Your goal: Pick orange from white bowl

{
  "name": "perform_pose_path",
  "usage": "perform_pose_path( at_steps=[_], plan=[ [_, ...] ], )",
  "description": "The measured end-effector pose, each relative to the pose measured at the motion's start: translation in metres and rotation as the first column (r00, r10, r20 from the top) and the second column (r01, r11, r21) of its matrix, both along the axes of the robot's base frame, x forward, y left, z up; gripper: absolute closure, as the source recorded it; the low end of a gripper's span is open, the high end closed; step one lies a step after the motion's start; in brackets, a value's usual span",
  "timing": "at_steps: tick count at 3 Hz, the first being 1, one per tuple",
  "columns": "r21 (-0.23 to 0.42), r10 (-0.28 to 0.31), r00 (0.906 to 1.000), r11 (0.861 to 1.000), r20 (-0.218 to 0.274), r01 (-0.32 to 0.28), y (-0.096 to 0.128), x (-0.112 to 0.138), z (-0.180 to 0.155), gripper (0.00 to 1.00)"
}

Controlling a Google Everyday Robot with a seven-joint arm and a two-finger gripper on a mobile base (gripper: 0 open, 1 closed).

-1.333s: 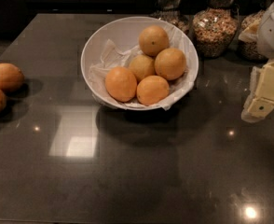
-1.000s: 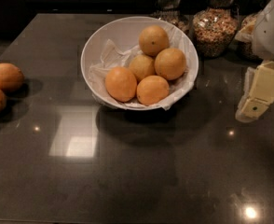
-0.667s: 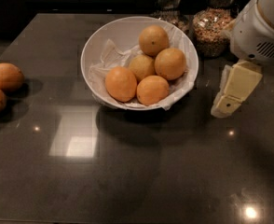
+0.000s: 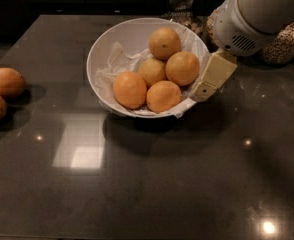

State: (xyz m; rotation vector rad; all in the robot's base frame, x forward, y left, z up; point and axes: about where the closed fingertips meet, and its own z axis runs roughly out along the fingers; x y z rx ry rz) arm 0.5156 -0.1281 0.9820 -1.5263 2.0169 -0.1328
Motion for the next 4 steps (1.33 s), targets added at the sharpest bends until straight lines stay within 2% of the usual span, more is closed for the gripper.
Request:
perform_pose_path(
  at_steps=[1,2,3,4],
  plan=[
    [0.000,0.000,1.0000,1.000,0.000,0.000,0.000,0.000,0.000,0.00],
    [0.083,-0.054,0.9985,0.995,0.010,0.053,0.016,0.009,-0.009,0.00],
    [0.172,-0.150,0.9886,0.974,0.005,0.147,0.040,0.033,-0.019,0.00],
    [0.230,-0.257,0.9663,0.941,0.005,0.249,0.050,0.061,-0.023,0.00]
  ],
)
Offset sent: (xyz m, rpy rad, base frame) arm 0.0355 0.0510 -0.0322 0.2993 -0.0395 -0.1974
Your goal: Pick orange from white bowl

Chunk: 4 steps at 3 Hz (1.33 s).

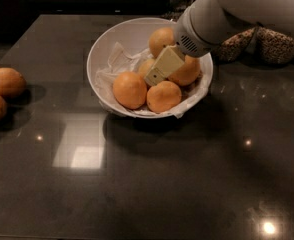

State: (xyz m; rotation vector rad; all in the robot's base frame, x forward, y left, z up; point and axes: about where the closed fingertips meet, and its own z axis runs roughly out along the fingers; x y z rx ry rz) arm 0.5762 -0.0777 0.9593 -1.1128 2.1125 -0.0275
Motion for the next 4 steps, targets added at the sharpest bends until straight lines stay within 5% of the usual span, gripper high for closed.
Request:
perform_pose_path(
  at_steps=[1,2,3,4],
  plan=[
    [0.044,-0.139,0.9896,0.990,0.037,0.138,0.006,0.026,0.008,0.00],
    [0.087,-0.250,0.9678,0.965,0.032,0.246,0.005,0.037,0.010,0.00],
    [0.139,-0.307,0.9518,0.943,0.004,0.303,0.005,0.037,0.011,0.00],
    [0.143,-0.307,0.9516,0.942,0.014,0.302,0.007,0.037,0.012,0.00]
  ],
)
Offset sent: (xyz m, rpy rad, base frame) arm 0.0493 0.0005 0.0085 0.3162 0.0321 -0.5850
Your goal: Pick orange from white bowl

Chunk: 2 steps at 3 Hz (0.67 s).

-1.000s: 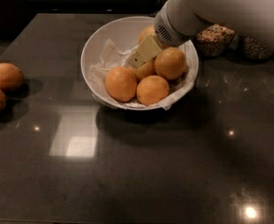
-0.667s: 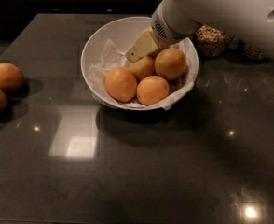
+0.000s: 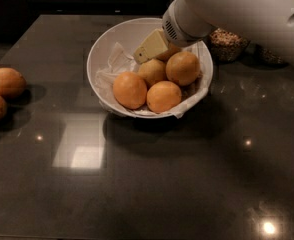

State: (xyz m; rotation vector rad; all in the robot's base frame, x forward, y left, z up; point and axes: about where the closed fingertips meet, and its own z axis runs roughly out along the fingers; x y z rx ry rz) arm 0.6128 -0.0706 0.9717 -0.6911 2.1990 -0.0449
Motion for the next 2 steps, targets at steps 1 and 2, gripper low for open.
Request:
perform_pose_path(
  at_steps=[1,2],
  plan=[
    [0.000,-0.001,0.9997,1.000,0.025,0.001,0.0006,0.0017,0.0011,0.02],
    [-0.012,0.012,0.9972,1.000,0.074,-0.011,0.0029,0.0053,0.0005,0.01]
  ],
)
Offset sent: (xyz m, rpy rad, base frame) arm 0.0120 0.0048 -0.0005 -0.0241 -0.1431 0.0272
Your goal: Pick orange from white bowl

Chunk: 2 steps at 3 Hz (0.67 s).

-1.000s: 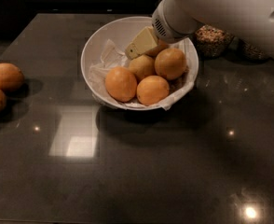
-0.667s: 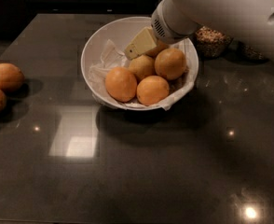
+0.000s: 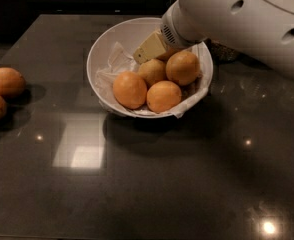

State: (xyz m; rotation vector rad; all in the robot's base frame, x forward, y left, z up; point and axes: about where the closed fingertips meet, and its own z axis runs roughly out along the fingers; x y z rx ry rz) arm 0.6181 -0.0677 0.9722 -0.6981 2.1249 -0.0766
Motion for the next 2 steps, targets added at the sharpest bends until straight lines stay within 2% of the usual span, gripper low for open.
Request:
perform_pose_path(
  at_steps=[1,2],
  plan=[
    [-0.015,0.030,0.9976,0.999,0.063,-0.029,0.0053,0.0060,-0.0002,0.04],
    [-0.019,0.051,0.9932,0.999,0.104,-0.049,0.0082,0.0109,0.0006,0.21]
  ],
)
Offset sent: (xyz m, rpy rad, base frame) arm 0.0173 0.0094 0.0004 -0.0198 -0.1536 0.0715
